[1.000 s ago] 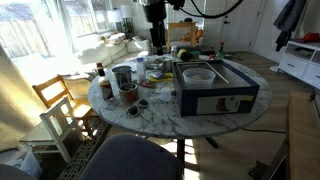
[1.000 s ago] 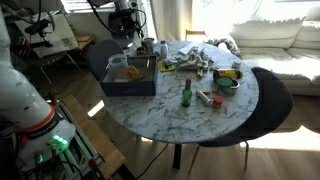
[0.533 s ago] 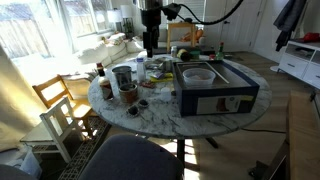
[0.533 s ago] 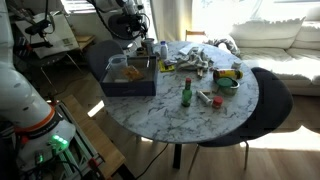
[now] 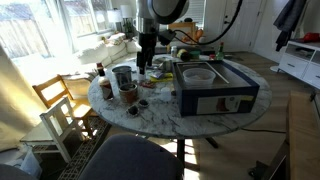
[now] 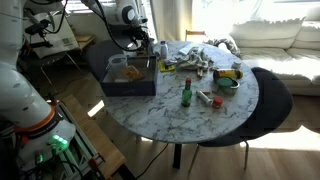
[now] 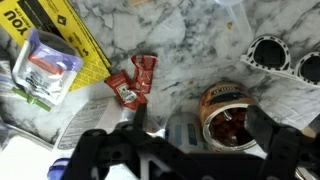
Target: Move the yellow can to the right
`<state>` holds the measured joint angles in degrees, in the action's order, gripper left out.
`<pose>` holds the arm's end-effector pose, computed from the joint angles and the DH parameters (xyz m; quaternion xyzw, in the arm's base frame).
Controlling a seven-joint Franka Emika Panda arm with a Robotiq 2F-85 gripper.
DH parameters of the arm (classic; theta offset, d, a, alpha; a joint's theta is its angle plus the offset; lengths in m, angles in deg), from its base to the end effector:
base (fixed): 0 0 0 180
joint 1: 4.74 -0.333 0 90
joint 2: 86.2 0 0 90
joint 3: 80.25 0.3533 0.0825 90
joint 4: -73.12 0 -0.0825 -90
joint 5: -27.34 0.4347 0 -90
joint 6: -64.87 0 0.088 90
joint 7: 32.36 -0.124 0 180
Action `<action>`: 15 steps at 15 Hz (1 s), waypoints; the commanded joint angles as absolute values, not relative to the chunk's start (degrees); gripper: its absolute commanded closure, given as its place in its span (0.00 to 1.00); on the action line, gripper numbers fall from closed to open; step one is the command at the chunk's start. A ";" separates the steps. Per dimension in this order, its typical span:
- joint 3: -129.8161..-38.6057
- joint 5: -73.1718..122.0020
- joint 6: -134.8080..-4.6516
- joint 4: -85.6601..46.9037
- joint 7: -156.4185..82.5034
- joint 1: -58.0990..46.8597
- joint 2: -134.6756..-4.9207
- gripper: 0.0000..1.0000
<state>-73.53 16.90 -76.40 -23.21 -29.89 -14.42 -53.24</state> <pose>0.7345 0.2036 0.2726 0.9704 0.2138 0.1104 0.0203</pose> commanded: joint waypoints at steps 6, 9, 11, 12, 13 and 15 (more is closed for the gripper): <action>-74.07 17.90 -77.05 -22.02 -29.50 -14.98 -51.91 0.00; -73.10 19.23 -77.56 -19.04 -27.92 -14.34 -48.91 0.00; -72.30 21.41 -75.75 -16.70 -27.82 -13.98 -46.77 0.00; -72.36 21.95 -75.81 -15.80 -28.18 -14.14 -45.77 0.00; -72.38 22.40 -76.09 -14.99 -28.45 -14.22 -44.75 0.00; -72.37 23.20 -76.92 -13.39 -28.76 -14.29 -42.79 0.00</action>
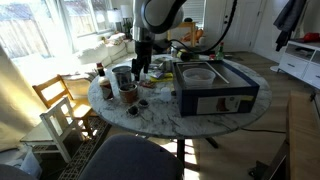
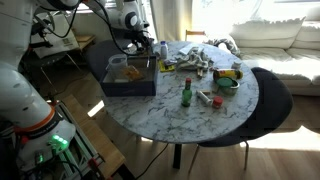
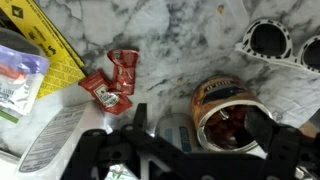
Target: Move the yellow can to the right
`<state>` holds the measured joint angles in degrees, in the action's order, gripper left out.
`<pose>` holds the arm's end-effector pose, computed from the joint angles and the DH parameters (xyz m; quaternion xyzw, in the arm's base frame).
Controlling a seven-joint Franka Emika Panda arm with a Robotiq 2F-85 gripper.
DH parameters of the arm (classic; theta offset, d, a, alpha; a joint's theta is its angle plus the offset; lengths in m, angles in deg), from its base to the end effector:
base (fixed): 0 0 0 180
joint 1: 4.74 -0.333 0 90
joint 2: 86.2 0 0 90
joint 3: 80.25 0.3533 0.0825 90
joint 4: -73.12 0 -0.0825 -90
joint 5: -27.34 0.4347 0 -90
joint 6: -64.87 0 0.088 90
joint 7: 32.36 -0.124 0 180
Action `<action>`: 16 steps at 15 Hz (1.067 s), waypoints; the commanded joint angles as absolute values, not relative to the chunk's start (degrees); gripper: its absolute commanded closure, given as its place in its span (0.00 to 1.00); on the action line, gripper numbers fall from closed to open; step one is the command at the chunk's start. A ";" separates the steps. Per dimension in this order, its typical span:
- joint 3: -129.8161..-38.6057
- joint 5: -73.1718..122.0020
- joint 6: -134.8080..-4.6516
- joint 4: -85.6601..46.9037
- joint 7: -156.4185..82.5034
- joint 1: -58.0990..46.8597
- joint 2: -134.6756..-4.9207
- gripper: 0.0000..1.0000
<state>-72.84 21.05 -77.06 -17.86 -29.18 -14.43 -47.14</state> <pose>0.7544 0.2157 0.2391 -0.9749 -0.1955 -0.1061 0.0136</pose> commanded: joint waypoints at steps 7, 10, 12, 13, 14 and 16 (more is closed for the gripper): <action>-72.81 23.47 -78.85 -9.47 -29.57 -14.51 -39.43 0.03; -72.02 24.54 -79.37 -7.78 -28.57 -13.83 -37.99 0.12; -70.70 26.35 -79.19 -6.18 -27.16 -12.75 -36.38 0.27; -70.04 27.30 -79.21 -5.56 -26.40 -12.28 -35.66 0.27; -69.69 27.91 -79.19 -4.84 -25.89 -12.07 -34.98 0.33; -69.07 28.96 -78.97 -3.75 -24.99 -11.68 -33.94 0.53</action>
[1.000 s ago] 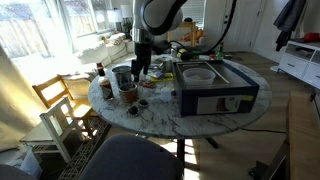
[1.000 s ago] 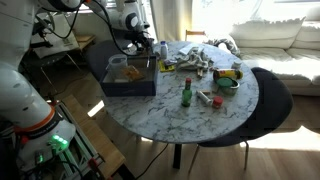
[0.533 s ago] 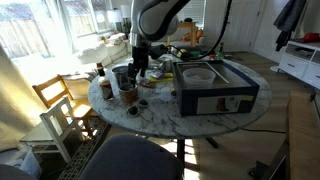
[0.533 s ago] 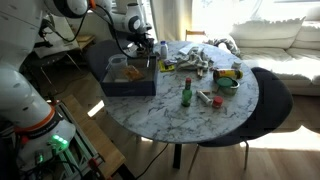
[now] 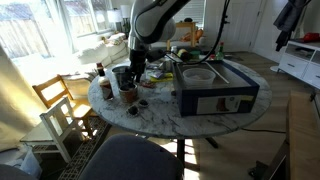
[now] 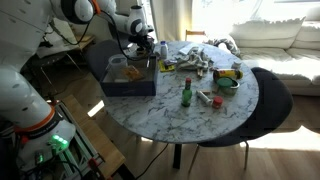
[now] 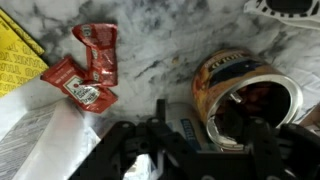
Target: Move the yellow can to the right
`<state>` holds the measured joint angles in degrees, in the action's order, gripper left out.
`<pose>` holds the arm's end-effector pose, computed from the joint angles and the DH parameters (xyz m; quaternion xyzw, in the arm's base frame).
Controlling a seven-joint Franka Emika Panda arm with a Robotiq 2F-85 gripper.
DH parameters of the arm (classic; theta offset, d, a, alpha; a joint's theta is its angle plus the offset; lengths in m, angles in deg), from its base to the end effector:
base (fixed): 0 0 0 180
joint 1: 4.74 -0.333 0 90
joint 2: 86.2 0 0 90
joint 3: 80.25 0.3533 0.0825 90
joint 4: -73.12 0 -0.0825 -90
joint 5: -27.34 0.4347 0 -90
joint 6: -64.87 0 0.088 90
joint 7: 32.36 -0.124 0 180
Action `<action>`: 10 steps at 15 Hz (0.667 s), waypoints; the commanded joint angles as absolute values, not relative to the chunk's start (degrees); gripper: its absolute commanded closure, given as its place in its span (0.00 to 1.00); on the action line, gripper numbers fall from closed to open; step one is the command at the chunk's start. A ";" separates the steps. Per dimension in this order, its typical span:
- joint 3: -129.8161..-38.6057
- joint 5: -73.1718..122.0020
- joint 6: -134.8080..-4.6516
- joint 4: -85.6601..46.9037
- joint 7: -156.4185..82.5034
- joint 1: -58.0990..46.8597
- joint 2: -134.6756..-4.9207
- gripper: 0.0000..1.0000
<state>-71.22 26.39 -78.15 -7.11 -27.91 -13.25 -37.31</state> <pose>0.7956 0.2217 0.1997 -0.9776 -0.1615 -0.1191 0.0637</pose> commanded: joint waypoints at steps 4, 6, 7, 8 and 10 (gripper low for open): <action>-69.88 29.28 -78.86 -3.13 -26.16 -12.15 -33.57 0.86; -69.61 29.73 -78.58 -4.27 -26.27 -11.97 -34.74 0.98; -69.07 30.17 -77.87 -5.01 -25.76 -11.63 -35.44 1.00; -69.08 30.32 -77.36 -5.48 -25.99 -11.73 -35.94 0.99; -68.84 30.56 -76.46 -6.91 -26.00 -11.84 -37.36 0.97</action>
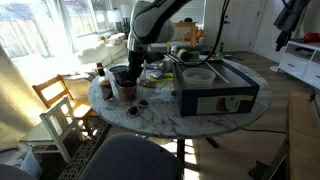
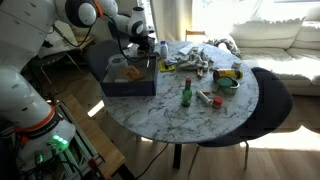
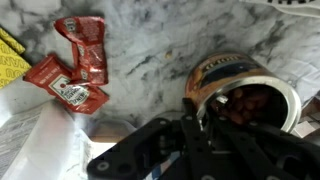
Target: Move the yellow can to the right
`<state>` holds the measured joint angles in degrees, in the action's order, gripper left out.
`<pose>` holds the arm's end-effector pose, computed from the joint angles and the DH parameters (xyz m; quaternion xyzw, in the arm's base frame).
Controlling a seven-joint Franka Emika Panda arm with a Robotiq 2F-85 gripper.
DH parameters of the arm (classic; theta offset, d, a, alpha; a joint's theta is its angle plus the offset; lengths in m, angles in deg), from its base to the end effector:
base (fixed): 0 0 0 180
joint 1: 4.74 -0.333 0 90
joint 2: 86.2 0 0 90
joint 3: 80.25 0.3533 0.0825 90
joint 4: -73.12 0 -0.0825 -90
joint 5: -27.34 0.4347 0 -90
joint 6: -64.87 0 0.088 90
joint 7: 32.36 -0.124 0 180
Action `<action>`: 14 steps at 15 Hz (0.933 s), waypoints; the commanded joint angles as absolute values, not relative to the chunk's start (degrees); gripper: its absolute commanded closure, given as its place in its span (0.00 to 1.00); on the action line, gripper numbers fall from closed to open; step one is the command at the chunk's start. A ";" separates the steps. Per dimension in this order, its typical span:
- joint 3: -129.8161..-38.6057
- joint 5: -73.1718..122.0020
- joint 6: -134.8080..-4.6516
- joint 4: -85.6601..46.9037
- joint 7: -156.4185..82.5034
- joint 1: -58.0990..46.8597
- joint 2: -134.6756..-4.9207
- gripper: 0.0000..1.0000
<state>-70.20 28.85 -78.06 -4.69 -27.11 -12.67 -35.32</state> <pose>0.8033 0.2247 0.1937 -0.9775 -0.1502 -0.1203 0.0863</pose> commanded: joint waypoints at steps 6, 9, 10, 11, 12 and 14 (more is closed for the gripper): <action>-70.89 29.11 -66.70 -15.18 -31.00 -14.41 -46.57 0.97; -71.87 28.54 -63.24 -21.95 -35.38 -15.70 -53.81 0.97; -72.74 27.94 -63.27 -24.72 -38.03 -16.35 -56.76 0.97; -73.97 27.19 -63.26 -27.41 -41.82 -17.07 -59.71 0.97; -74.75 26.73 -63.52 -29.79 -44.81 -17.48 -62.62 0.97; -76.12 25.92 -63.76 -34.89 -50.23 -17.78 -68.27 0.97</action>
<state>-73.05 27.75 -63.33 -23.76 -42.32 -16.26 -57.54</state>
